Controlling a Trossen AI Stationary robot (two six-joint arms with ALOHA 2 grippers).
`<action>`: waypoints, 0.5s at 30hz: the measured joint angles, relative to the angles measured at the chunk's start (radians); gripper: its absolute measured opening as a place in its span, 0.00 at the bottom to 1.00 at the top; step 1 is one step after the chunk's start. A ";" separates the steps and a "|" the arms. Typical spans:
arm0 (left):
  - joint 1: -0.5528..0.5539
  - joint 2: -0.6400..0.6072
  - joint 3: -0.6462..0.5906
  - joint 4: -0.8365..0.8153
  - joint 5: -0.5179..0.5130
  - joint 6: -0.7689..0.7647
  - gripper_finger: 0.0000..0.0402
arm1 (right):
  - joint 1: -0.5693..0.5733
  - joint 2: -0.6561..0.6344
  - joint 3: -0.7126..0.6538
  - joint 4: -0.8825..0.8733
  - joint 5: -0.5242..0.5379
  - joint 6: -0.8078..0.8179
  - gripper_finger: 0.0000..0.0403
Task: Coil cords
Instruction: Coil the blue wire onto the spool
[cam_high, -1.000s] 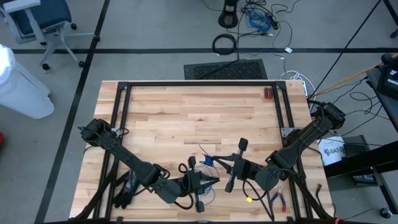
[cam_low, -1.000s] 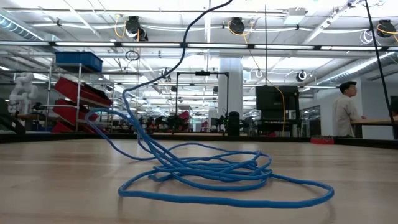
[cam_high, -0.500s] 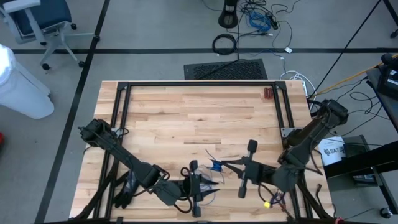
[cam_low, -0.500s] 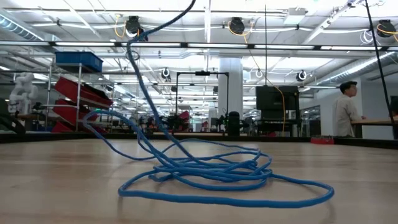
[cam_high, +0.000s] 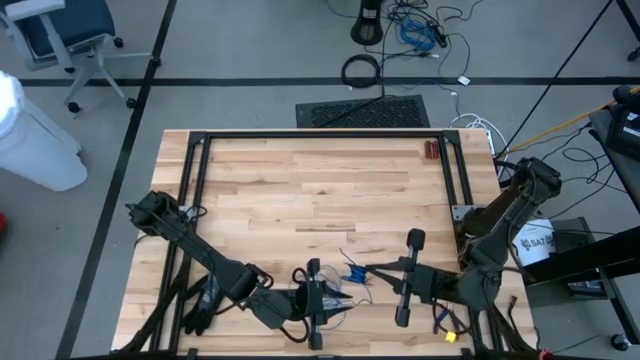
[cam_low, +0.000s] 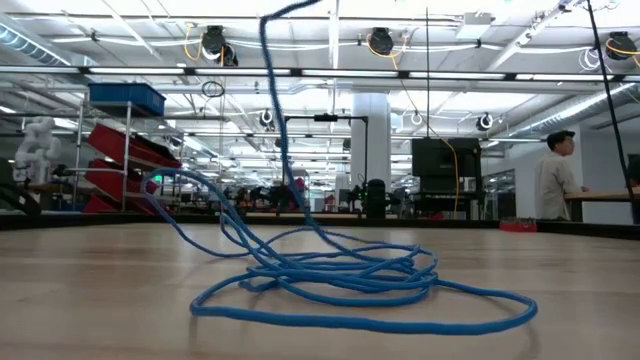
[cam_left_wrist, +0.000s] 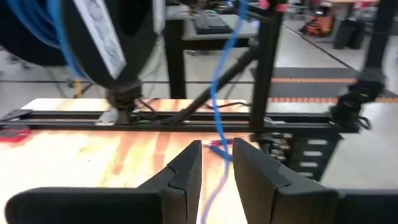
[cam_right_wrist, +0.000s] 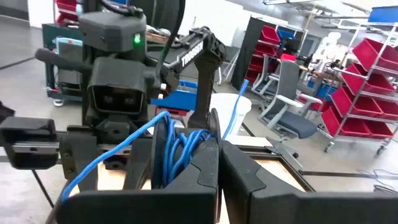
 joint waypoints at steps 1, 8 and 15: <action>0.000 0.000 0.000 0.000 0.017 0.004 0.24 | 0.003 -0.004 0.000 0.002 0.000 -0.003 0.00; -0.001 0.031 0.000 0.009 0.080 0.023 0.24 | 0.024 -0.010 0.000 0.008 0.001 -0.023 0.00; 0.023 0.118 0.000 0.047 0.077 0.030 0.24 | 0.025 -0.010 0.000 0.025 -0.003 -0.032 0.00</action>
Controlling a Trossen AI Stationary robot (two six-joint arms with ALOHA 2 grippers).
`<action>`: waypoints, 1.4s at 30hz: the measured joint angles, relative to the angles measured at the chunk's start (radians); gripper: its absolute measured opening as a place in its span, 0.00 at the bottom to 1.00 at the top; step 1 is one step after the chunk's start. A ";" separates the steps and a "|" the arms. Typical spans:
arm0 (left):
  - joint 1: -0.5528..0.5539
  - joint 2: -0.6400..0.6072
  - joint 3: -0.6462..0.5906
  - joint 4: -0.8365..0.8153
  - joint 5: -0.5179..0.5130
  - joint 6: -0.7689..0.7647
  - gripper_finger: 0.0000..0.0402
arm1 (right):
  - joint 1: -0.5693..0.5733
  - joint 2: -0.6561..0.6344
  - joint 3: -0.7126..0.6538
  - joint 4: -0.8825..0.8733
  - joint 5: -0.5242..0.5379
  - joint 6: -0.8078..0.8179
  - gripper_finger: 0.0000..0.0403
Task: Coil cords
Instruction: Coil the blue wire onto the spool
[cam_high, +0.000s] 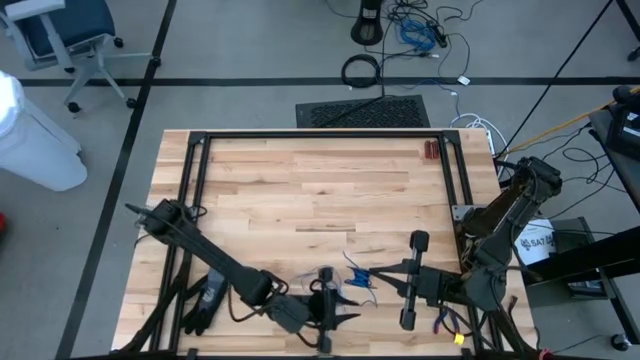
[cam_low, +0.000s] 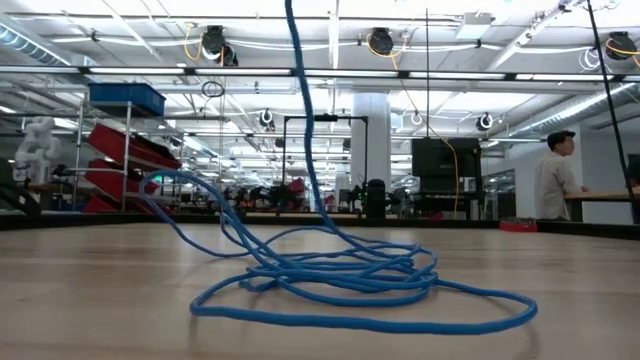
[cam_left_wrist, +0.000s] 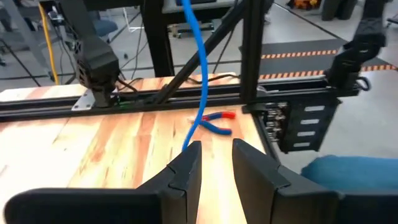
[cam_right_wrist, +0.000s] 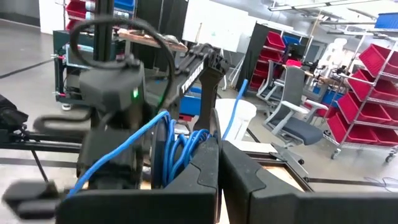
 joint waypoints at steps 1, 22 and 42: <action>0.004 0.009 0.000 0.016 -0.001 0.007 0.24 | 0.002 0.000 0.000 0.001 0.001 -0.001 0.00; -0.013 0.028 0.000 0.050 -0.098 0.106 0.02 | 0.018 0.000 0.000 0.017 0.000 -0.038 0.00; -0.009 0.028 0.000 -0.082 -0.267 0.093 0.00 | 0.048 0.000 0.000 0.077 0.000 -0.067 0.00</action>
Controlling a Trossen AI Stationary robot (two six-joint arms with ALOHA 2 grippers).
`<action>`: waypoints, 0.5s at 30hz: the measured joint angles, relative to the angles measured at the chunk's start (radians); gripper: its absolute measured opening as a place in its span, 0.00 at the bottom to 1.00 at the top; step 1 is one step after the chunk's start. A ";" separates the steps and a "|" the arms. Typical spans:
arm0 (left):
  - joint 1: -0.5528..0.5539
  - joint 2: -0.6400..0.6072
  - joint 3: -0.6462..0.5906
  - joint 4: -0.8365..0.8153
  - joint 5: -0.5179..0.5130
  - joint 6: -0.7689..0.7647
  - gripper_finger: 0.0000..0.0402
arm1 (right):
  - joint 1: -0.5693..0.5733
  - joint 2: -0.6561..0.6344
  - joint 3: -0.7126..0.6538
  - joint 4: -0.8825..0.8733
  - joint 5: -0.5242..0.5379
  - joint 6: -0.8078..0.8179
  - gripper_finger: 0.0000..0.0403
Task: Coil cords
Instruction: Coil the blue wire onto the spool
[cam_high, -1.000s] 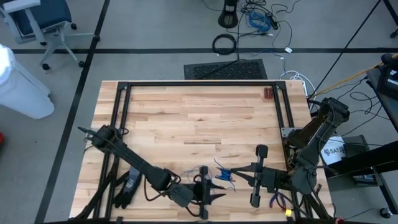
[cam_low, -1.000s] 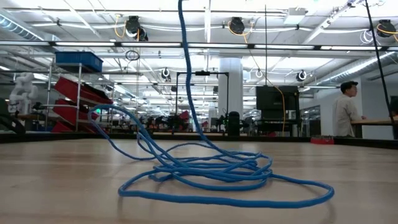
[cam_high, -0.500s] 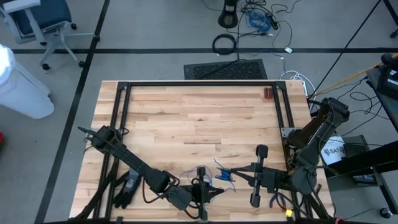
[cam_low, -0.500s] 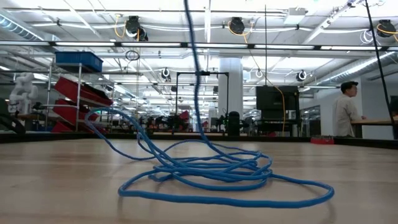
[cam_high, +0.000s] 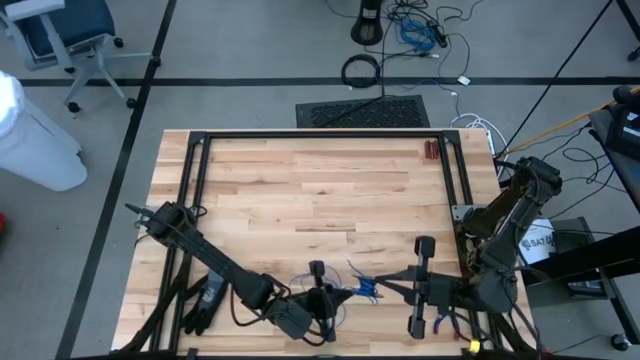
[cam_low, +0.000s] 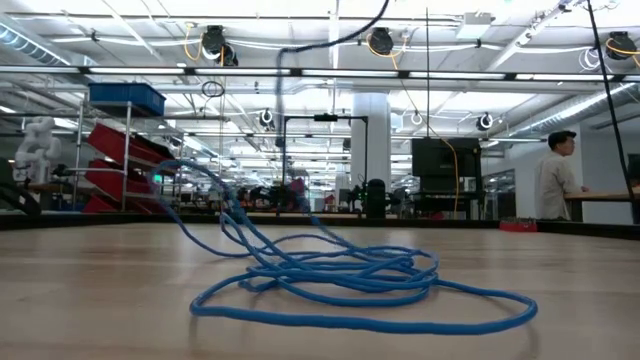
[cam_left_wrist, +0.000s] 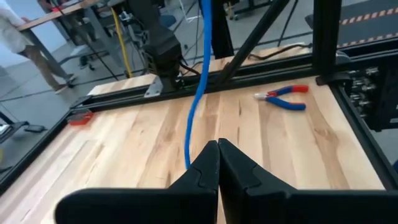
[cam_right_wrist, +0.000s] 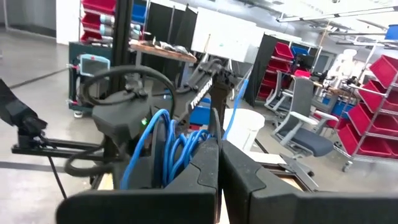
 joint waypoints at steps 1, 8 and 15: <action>0.003 0.000 0.000 0.002 0.000 -0.002 0.00 | 0.002 0.000 0.000 0.004 0.000 -0.001 0.00; 0.022 0.000 0.000 0.033 0.002 -0.025 0.00 | 0.001 0.000 0.000 0.003 -0.005 -0.001 0.00; 0.074 0.000 0.000 0.155 0.103 -0.025 0.00 | -0.010 0.005 0.000 -0.003 -0.006 0.019 0.00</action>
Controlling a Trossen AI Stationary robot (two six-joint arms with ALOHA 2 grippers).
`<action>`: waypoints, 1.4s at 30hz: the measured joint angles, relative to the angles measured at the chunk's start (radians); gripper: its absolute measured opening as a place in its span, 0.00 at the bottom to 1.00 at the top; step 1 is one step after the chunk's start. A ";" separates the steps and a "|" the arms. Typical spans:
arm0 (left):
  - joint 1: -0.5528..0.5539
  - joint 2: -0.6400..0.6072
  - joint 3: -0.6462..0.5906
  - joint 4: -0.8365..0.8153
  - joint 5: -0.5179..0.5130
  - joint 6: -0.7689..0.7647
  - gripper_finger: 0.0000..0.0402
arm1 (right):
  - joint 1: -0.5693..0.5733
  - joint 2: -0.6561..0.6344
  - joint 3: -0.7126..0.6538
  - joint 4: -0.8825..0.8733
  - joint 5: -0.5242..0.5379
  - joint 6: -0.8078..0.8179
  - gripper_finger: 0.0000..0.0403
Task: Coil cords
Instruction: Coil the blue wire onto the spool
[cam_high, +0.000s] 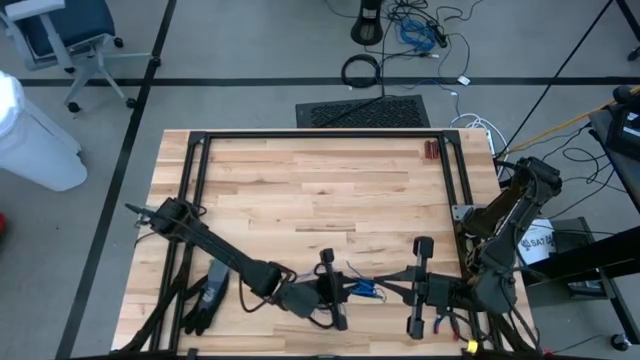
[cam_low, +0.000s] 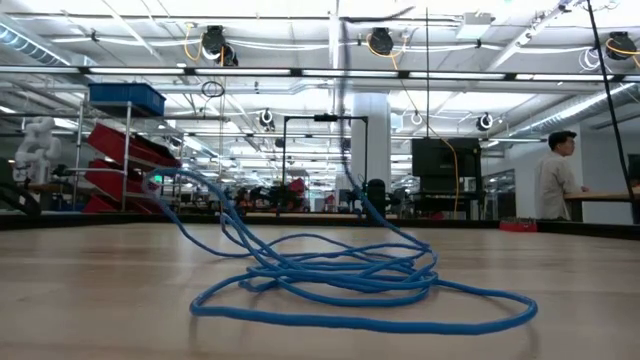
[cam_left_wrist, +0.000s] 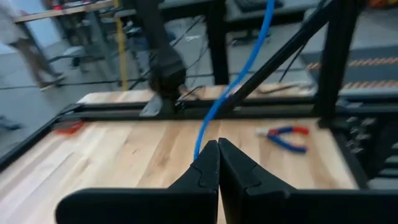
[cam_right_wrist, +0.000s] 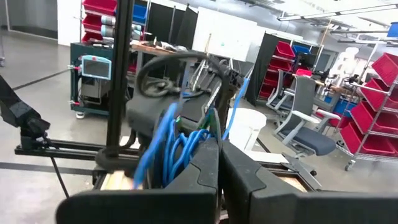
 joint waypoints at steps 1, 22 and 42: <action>0.006 0.000 0.000 0.010 0.024 0.000 0.00 | -0.002 0.001 0.000 -0.004 -0.001 0.001 0.00; 0.022 0.000 0.000 -0.222 0.052 -0.079 0.00 | 0.046 -0.026 0.000 0.010 -0.068 0.000 0.00; -0.059 -0.094 0.000 -0.345 -0.095 -0.079 0.00 | 0.143 -0.037 0.000 0.004 0.116 -0.062 0.00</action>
